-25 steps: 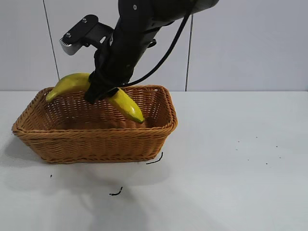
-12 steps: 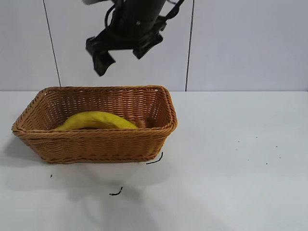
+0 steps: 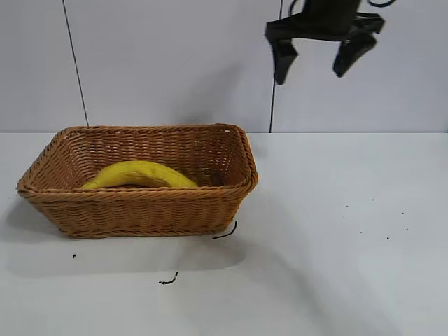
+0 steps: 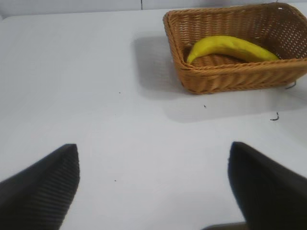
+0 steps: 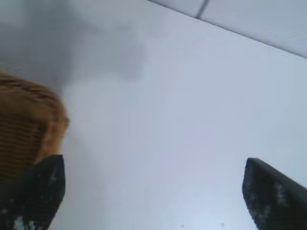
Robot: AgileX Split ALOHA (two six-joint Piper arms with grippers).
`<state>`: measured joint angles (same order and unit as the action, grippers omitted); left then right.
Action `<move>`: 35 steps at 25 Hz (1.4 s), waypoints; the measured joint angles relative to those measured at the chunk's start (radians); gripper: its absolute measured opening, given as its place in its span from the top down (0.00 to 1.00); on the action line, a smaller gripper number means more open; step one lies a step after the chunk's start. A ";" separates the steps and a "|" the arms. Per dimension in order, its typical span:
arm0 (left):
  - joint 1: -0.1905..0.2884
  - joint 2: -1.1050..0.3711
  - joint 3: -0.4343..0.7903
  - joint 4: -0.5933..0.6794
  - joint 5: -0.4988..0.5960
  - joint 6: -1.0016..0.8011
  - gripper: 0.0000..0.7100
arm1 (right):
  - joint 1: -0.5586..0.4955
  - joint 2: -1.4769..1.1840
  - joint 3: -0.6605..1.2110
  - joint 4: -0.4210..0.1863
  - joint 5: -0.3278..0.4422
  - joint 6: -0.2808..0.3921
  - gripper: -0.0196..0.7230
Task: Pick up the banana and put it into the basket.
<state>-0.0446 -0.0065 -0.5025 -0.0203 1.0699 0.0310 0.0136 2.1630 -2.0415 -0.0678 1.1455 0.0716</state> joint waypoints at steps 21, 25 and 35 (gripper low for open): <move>0.000 0.000 0.000 0.000 0.000 0.000 0.11 | -0.080 -0.148 0.237 0.032 0.064 -0.040 0.05; 0.000 0.000 0.000 0.000 0.000 0.000 0.11 | -0.080 -0.309 0.482 0.036 0.066 -0.042 0.05; 0.000 0.000 0.000 0.000 0.000 0.000 0.11 | -0.080 -0.855 1.073 0.058 0.072 -0.044 0.05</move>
<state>-0.0446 -0.0065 -0.5025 -0.0203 1.0699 0.0310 -0.0661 1.3081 -0.9685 -0.0094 1.2178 0.0277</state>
